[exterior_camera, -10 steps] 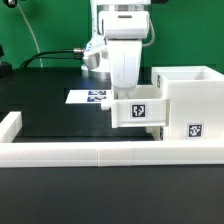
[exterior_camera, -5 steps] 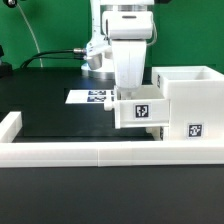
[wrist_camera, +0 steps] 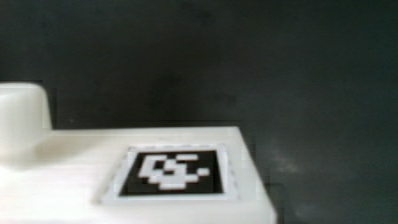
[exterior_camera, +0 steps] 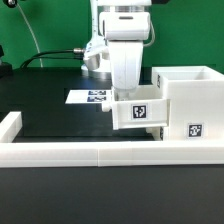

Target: Assemble drawer

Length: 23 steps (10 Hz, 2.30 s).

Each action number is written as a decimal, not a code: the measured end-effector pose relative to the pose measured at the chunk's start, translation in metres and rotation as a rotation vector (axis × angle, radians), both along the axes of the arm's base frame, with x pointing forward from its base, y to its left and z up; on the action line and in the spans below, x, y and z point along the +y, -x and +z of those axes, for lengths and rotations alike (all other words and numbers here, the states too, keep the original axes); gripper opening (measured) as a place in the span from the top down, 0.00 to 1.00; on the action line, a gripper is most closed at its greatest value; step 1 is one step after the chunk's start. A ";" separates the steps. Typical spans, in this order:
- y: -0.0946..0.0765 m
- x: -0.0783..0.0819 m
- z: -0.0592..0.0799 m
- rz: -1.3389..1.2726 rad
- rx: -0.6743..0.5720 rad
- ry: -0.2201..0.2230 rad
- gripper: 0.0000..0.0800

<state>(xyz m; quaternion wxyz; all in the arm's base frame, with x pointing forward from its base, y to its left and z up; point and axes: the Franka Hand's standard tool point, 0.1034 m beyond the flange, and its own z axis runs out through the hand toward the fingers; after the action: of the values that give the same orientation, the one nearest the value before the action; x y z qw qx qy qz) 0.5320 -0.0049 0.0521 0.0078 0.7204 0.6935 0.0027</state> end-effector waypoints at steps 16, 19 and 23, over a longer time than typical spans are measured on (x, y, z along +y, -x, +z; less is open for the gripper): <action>0.001 -0.003 -0.001 0.039 0.003 0.018 0.94; 0.001 -0.002 -0.001 0.045 0.001 0.019 0.94; 0.000 0.004 -0.001 0.101 -0.011 0.031 0.94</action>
Offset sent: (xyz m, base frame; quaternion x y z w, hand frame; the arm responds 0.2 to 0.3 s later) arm -0.0059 -0.0014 0.0000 0.0107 -0.0239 -0.0468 0.9986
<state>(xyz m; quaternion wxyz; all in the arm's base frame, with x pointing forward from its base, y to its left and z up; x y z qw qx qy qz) 0.5321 -0.0009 0.0514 0.0226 0.6841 0.7290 -0.0038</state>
